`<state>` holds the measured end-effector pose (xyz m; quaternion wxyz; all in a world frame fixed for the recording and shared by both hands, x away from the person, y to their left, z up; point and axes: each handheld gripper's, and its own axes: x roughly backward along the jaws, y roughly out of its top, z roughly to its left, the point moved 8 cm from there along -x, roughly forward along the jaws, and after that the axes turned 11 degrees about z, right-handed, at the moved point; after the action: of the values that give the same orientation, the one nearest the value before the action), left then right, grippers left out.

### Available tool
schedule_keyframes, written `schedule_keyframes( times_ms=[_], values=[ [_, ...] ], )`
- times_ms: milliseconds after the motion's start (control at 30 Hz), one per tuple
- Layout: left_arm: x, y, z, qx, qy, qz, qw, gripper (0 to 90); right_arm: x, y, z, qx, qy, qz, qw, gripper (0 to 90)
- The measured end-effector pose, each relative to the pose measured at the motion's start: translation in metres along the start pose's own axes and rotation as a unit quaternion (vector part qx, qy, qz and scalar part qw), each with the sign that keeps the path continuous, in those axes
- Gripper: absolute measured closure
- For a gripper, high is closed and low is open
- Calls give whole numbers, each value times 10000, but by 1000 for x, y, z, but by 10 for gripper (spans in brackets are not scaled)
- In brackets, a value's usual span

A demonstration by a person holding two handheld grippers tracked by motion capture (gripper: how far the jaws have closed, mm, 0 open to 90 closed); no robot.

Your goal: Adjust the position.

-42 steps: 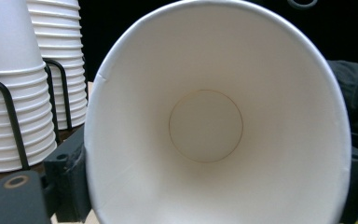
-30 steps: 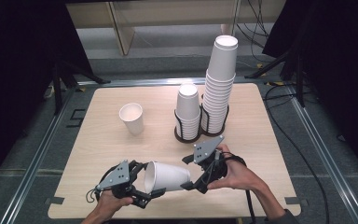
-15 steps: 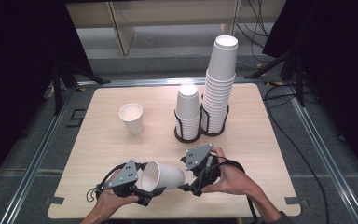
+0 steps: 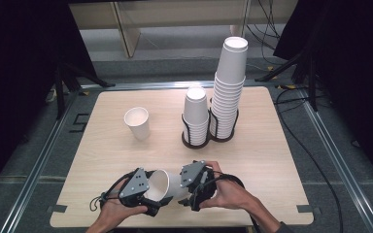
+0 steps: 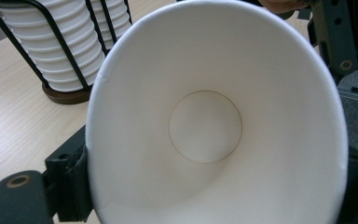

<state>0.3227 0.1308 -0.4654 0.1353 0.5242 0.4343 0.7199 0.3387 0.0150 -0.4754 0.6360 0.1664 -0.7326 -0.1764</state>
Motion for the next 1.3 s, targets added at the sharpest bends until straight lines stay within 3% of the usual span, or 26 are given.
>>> schedule_keyframes(
  times_ms=[133, 233, 267, 300, 367, 500, 567, 700, 733, 767, 800, 833, 933, 1033, 1167, 1300],
  values=[
    [0, 1, -3, -77, -26, 22, 10000, 129, -6, 3, -1, 82, -71, -63, 9999, 162],
    [-1, 1, -5, -119, -27, 37, 9999, 129, -11, 3, 2, 17, -4, -35, 10000, 159],
    [0, 0, -4, -230, -1, 128, 9997, 129, -12, 4, 2, 117, -52, -20, 9999, 158],
    [-2, 2, -7, -109, -74, -6, 9999, 129, -14, 3, 4, 37, 1, -8, 10000, 160],
    [-1, 2, -8, -113, -91, 1, 9999, 128, -15, 5, 3, 201, -59, -18, 9998, 174],
    [0, 3, -7, -106, -147, -53, 9998, 122, -15, 5, 4, 136, -11, -40, 9999, 223],
    [0, 4, -6, 24, -209, -204, 9996, 106, -14, 6, 2, 235, -89, -126, 9996, 230],
    [4, 9, 1, 459, -363, -730, 9956, 72, -9, 8, 1, 44, 189, -485, 9986, 237],
    [5, 12, 3, 596, -385, -977, 9927, 59, -7, 9, 0, -8, 229, -607, 9979, 238],
    [6, 12, 4, 619, -370, -1021, 9922, 32, -4, 10, -1, -96, 304, -806, 9962, 239],
    [7, 14, 4, 682, -388, -1167, 9901, 25, -2, 11, -1, -170, 376, -886, 9952, 240],
    [8, 14, 5, 695, -336, -1176, 9901, 16, -1, 11, -1, -195, 422, -979, 9941, 240],
    [13, 18, 7, 801, -306, -1489, 9851, 21, 2, 14, -3, -362, 513, -1242, 9903, 240],
    [15, 20, 9, 942, -279, -1702, 9805, 26, 7, 19, -6, -581, 614, -1641, 9828, 240],
    [19, 22, 11, 964, -259, -1911, 9765, 67, 11, 22, -10, -776, 541, -1878, 9776, 239],
    [20, 23, 11, 974, -252, -2016, 9743, 75, 13, 24, -11, -885, 601, -1988, 9742, 238]
  ],
)
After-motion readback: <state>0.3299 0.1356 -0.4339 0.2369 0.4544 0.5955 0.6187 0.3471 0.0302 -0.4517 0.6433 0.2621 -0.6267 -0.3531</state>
